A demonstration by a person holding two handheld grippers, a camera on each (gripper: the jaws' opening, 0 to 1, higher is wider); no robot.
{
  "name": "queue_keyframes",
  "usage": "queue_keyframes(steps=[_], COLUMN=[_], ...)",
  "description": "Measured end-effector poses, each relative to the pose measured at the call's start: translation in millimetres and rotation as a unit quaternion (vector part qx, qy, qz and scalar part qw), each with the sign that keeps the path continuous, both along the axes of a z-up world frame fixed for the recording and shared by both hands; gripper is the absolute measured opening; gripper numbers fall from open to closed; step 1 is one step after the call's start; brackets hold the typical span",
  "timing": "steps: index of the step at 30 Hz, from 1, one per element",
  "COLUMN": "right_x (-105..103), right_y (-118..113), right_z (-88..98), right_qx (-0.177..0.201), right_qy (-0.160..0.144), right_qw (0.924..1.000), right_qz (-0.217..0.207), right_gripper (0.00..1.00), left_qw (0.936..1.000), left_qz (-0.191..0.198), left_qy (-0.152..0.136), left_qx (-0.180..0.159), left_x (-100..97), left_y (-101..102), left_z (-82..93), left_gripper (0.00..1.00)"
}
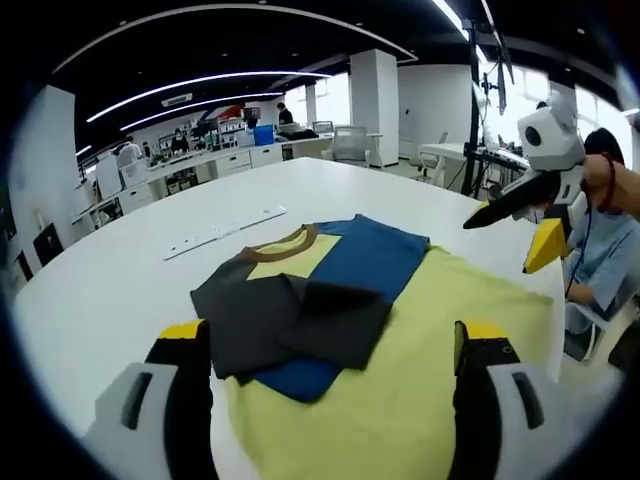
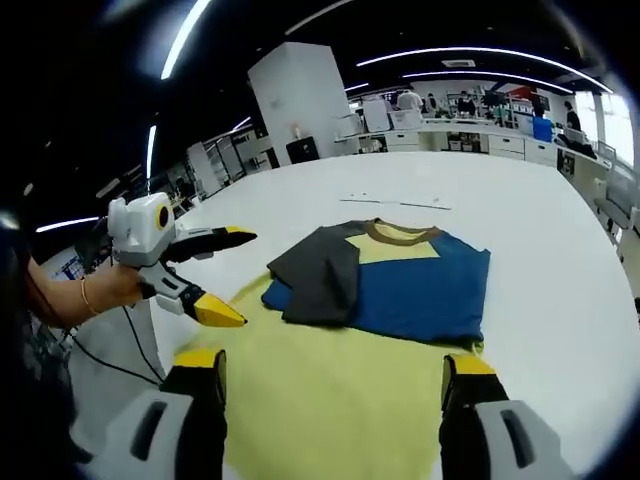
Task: Fold the garment on the visible template until the final outline fits inside the template.
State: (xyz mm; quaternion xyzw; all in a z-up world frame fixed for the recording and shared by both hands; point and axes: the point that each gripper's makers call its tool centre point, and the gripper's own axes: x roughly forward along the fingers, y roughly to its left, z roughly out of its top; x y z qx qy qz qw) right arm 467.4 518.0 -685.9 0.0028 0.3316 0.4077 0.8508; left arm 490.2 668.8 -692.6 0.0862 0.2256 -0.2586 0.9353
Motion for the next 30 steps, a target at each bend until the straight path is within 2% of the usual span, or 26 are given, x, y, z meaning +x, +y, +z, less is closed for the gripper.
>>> queue_keyframes(steps=[9, 19, 25, 30], right_x=[9.6, 15.8, 20.6, 23.1], right_y=[37.1, 71.1, 89.4, 107.2], right_z=[1.1, -5.5, -10.3, -15.8], right_qx=[0.003, 0.001, -0.001, -0.009], right_qy=[-0.008, -0.006, -0.008, -0.021], right_qw=[0.9993, 0.9973, 0.9958, 0.9932], right_qz=[0.037, 0.074, 0.091, 0.114], right_gripper=[0.84, 0.79, 0.70, 0.64], left_qw=[0.9996, 0.9992, 0.9986, 0.9983], left_qz=[0.024, 0.038, 0.040, 0.051], left_qy=[0.006, 0.010, 0.018, 0.020], left_qx=[0.010, 0.011, 0.028, 0.019], left_x=[-18.9, -43.9, -55.7, -62.2], left_y=[20.8, 37.3, 46.7, 50.3], left_z=[-2.4, -3.4, -11.6, -10.6], left_gripper=[0.99, 0.99, 0.98, 0.96])
